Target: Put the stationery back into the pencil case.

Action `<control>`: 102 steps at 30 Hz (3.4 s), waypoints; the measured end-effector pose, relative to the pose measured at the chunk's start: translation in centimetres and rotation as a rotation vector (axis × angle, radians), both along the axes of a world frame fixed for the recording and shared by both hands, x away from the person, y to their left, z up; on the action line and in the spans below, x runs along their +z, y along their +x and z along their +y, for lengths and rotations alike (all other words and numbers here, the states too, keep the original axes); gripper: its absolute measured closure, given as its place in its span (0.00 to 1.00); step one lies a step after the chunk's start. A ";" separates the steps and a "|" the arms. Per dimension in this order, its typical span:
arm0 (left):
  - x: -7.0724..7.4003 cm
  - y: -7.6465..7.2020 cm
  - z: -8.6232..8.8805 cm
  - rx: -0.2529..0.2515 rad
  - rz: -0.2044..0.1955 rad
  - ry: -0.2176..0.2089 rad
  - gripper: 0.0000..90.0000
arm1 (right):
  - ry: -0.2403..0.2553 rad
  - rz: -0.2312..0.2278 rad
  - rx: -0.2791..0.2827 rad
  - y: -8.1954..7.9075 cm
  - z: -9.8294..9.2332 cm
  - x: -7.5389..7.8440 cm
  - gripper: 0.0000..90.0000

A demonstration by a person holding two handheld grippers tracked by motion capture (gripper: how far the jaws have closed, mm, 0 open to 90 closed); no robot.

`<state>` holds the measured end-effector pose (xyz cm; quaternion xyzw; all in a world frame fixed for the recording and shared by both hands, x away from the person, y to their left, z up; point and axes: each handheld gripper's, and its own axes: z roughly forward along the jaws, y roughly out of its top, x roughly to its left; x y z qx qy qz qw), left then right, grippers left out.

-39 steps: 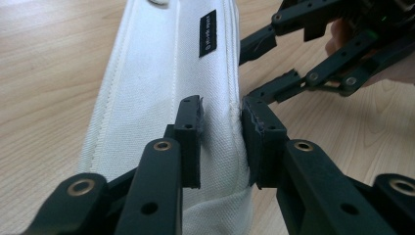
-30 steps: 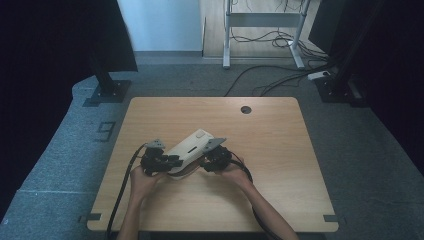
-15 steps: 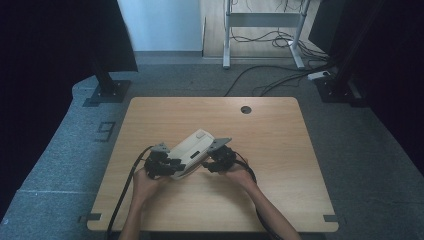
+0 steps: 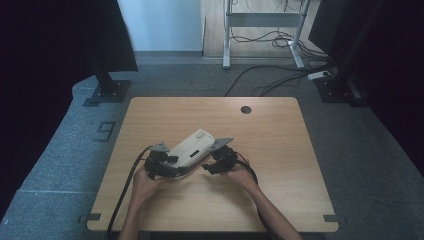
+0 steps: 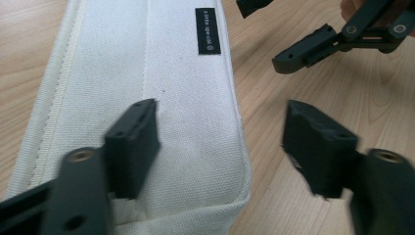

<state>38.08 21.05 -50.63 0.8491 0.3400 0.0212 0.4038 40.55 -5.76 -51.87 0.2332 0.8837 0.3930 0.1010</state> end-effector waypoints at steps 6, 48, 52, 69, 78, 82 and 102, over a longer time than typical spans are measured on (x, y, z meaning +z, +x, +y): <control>0.7 -0.6 0.1 -0.034 -0.036 -0.012 0.21 | 0.007 -0.003 -0.003 -0.3 -0.3 0.3 0.33; 1.6 -3.0 2.9 0.022 -0.125 0.129 0.00 | 0.045 -0.031 -0.126 -3.6 -8.8 2.4 0.09; 1.6 -3.3 3.5 0.041 -0.132 0.126 0.00 | 0.039 -0.029 -0.150 -3.9 -10.1 2.4 0.09; 0.3 -4.1 5.2 0.103 -0.150 0.146 0.00 | 0.007 -0.033 -0.241 -5.3 -14.6 1.2 0.04; -1.2 -4.2 5.9 0.125 -0.131 0.168 0.00 | -0.010 -0.027 -0.291 -6.0 -16.3 -0.3 0.03; -1.9 -4.1 6.0 0.135 -0.125 0.179 0.00 | -0.010 -0.018 -0.311 -6.3 -16.9 -1.1 0.03; -4.2 -4.1 6.4 0.160 -0.113 0.220 0.00 | -0.013 0.023 -0.357 -7.1 -18.8 -3.7 0.03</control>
